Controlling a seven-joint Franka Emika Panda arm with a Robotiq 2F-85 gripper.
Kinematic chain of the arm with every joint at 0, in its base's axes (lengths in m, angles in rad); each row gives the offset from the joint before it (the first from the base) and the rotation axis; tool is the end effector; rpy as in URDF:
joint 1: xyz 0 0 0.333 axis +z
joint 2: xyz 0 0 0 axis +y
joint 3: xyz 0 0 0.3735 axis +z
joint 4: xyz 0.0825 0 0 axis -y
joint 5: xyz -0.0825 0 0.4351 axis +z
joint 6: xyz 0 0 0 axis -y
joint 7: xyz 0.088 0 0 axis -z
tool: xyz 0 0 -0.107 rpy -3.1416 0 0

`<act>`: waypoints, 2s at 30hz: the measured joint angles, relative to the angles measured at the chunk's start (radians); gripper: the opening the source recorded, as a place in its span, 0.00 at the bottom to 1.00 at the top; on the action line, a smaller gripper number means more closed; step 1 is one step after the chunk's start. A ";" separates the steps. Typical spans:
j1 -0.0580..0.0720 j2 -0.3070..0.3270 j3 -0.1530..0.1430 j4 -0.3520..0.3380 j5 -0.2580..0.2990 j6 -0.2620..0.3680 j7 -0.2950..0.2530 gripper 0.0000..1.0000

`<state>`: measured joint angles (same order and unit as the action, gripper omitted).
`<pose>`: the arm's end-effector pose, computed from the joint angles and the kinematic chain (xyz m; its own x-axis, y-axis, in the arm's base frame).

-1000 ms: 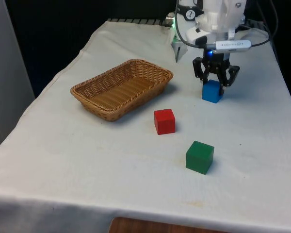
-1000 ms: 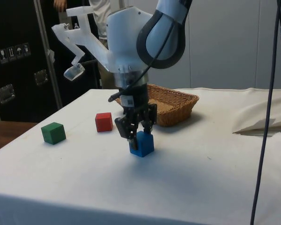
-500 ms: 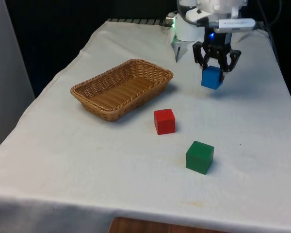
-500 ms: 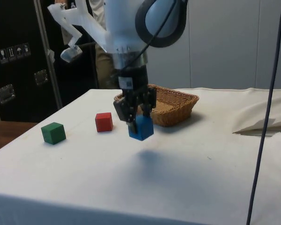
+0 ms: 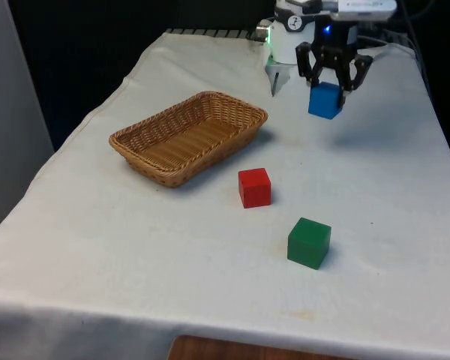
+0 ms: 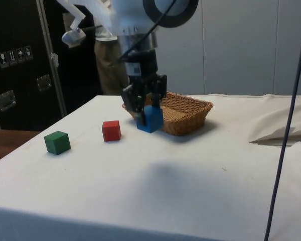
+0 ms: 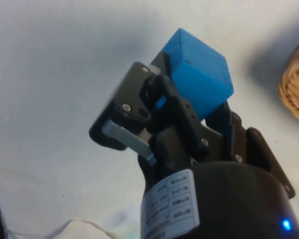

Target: Pick up the blue cube and place it into the basket.

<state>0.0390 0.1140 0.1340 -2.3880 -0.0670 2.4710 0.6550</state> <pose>0.5270 0.0925 0.2857 0.9091 -0.4166 -0.0088 -0.4160 -0.9086 0.0381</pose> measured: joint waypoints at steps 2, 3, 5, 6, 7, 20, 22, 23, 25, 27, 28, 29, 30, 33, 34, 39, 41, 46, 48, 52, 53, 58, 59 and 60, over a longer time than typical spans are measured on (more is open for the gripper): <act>-0.002 -0.022 -0.004 0.003 0.000 -0.024 -0.008 0.02; -0.003 -0.031 -0.006 0.004 0.000 -0.033 -0.010 0.02; -0.003 -0.047 -0.010 0.004 0.000 -0.048 -0.017 0.02; -0.004 -0.054 -0.013 0.004 0.000 -0.055 -0.021 0.02; -0.005 -0.068 -0.018 0.004 0.000 -0.066 -0.031 0.02; -0.011 -0.099 -0.075 0.016 0.000 -0.086 -0.123 0.02; -0.012 -0.093 -0.089 0.024 0.000 -0.086 -0.148 0.02; -0.012 -0.090 -0.094 0.028 0.000 -0.086 -0.155 0.02; -0.012 -0.087 -0.098 0.032 0.000 -0.086 -0.163 0.02; -0.013 -0.081 -0.105 0.038 0.000 -0.086 -0.178 0.02; -0.013 -0.081 -0.105 0.038 0.000 -0.086 -0.178 0.02; -0.013 -0.079 -0.109 0.042 0.000 -0.086 -0.185 0.02; -0.013 -0.075 -0.116 0.047 0.000 -0.086 -0.200 0.02; -0.013 -0.073 -0.123 0.051 0.000 -0.086 -0.215 0.02; -0.013 -0.072 -0.127 0.053 0.000 -0.086 -0.224 0.02; -0.014 -0.065 -0.147 0.061 0.000 -0.086 -0.272 0.02; -0.014 -0.064 -0.150 0.062 0.000 -0.086 -0.280 0.02; -0.015 -0.062 -0.166 0.065 0.000 -0.086 -0.326 0.02; -0.015 -0.062 -0.174 0.065 0.000 -0.086 -0.345 0.02; -0.017 -0.061 -0.193 0.065 0.000 -0.086 -0.377 0.02; -0.017 -0.060 -0.199 0.065 0.000 -0.086 -0.384 0.02; -0.019 -0.057 -0.225 0.065 0.001 -0.084 -0.414 0.02; -0.020 -0.055 -0.231 0.065 0.001 -0.083 -0.421 0.02; -0.020 -0.054 -0.237 0.065 0.002 -0.082 -0.428 0.02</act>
<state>0.0190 0.0600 -0.1030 -2.3230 -0.0650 2.3890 0.2270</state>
